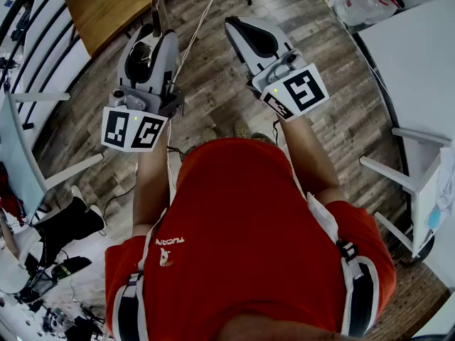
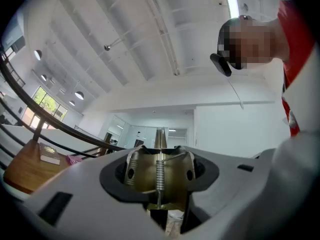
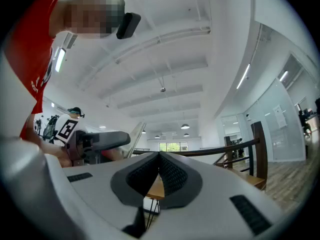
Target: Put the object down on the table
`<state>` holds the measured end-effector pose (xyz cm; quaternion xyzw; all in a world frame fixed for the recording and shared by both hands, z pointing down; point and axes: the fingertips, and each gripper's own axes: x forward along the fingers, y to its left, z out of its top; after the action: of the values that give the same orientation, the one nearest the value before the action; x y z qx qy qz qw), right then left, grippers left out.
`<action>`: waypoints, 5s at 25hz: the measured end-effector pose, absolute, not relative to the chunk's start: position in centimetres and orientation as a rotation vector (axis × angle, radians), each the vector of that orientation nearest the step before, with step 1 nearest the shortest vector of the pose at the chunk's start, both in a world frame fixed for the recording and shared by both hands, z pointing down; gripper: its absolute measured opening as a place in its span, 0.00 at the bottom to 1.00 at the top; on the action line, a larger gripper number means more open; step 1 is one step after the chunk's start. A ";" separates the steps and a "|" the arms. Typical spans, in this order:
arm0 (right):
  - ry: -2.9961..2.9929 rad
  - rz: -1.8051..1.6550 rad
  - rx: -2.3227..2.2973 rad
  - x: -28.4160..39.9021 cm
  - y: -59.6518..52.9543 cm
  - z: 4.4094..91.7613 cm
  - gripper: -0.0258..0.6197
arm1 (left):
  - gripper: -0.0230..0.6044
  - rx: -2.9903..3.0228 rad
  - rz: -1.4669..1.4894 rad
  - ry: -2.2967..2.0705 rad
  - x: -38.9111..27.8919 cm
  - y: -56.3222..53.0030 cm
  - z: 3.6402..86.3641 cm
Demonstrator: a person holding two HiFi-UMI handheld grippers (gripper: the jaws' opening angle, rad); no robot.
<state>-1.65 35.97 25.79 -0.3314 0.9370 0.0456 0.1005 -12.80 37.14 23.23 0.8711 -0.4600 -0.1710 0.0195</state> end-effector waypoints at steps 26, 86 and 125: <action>2.776 0.108 -0.934 4.2 26.9 27.0 0.08 | 0.34 2.649 -0.570 -1.452 -8.2 27.2 24.3; 3.060 -0.092 -0.778 0.1 -28.0 37.2 0.08 | 0.34 2.291 0.108 -1.421 -9.7 -29.3 44.7; 3.139 -0.180 -0.969 -1.4 -30.1 40.6 0.08 | 0.41 2.160 0.416 -1.350 -11.4 -35.2 55.7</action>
<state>-1.41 -30.14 40.63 -0.2938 0.9514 -0.0547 -0.0741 -11.39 -35.23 55.71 0.8043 -0.5026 0.1548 0.2768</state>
